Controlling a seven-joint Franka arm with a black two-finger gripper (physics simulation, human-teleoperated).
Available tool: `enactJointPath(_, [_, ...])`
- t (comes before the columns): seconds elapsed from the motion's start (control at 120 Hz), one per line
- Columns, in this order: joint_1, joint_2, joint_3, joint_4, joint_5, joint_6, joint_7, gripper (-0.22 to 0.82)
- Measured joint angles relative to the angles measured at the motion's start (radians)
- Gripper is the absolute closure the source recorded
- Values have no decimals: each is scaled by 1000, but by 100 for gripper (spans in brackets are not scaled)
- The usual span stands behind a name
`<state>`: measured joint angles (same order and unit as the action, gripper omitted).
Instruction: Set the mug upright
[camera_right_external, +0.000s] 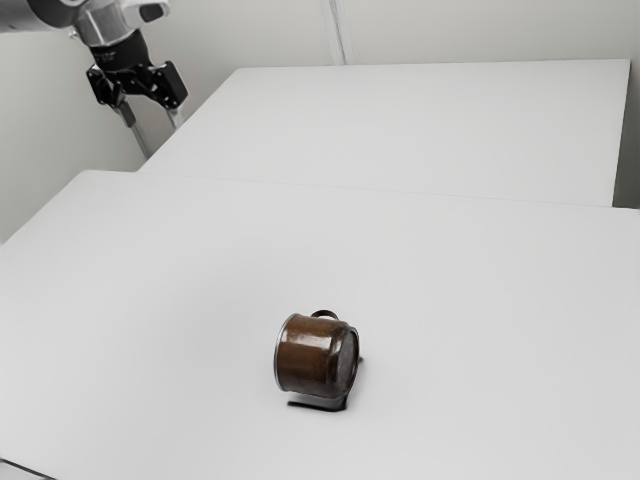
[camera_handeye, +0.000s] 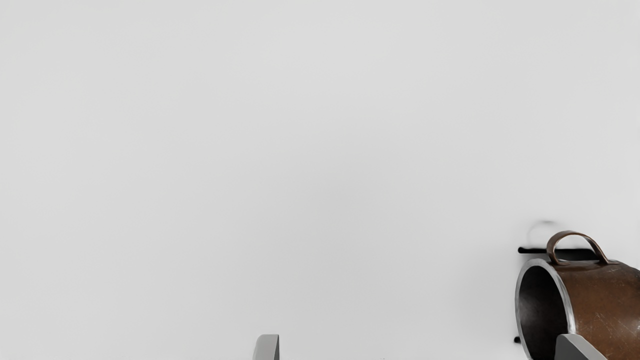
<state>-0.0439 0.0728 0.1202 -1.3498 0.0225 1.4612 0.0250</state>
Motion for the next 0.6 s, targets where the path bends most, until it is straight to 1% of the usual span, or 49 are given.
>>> enactJointPath(0.1, [0,-5,6,-9,-37,-23,1,0])
enactJointPath(0.2, [-21,-29,54,-121,-154,-16,3,0])
enactJointPath(0.267, [-19,-43,83,-243,-277,30,16,0])
enactJointPath(0.358, [0,-61,111,-445,-485,126,61,0])
enactJointPath(0.45, [35,-110,118,-688,-689,240,130,0])
enactJointPath(0.525, [52,-126,119,-815,-830,316,193,0])
enactJointPath(0.6, [35,-141,116,-939,-975,377,266,0])
